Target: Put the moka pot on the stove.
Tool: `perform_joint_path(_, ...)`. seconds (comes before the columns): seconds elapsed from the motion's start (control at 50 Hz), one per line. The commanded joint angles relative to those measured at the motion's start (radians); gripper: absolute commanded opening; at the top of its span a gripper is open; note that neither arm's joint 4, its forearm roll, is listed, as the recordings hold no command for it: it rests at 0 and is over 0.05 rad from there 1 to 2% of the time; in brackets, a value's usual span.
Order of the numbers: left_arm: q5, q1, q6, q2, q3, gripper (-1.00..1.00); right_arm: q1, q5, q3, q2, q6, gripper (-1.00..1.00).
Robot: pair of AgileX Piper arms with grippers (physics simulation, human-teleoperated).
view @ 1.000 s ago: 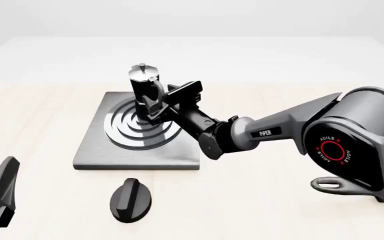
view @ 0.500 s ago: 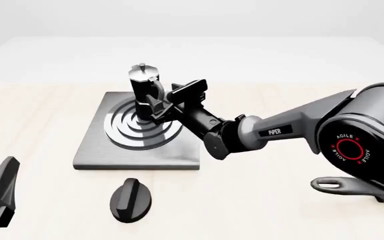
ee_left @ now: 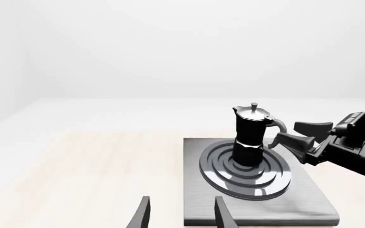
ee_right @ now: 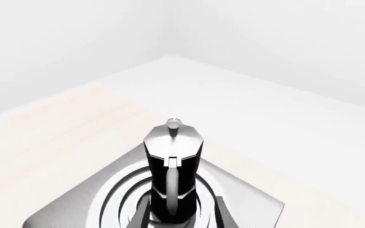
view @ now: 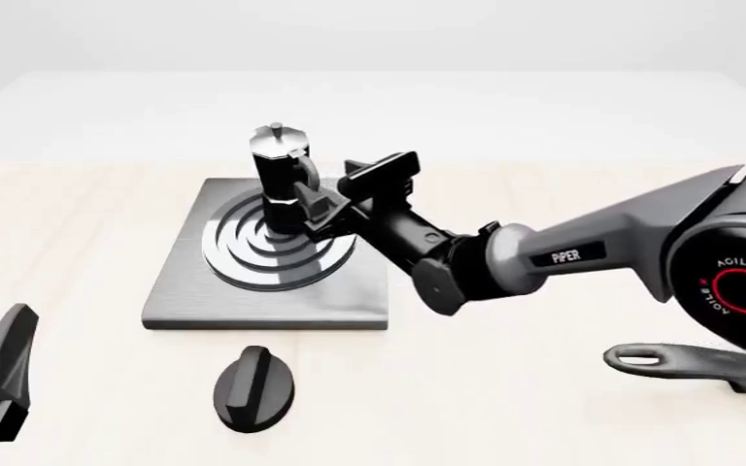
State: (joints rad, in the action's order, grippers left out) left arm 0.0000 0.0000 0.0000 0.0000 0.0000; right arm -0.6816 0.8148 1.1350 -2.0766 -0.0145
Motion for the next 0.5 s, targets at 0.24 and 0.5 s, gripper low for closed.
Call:
perform_joint_path(0.24, 0.0, 0.0, 0.0, 0.0, 0.0, 1.0, 0.001, 0.036, -0.118, 0.098, 0.008, 1.0)
perform_joint_path(0.5, 0.0, 0.0, 0.0, 0.0, 0.0, 1.0, 0.011, 0.036, -0.149, 0.131, -0.002, 1.0)
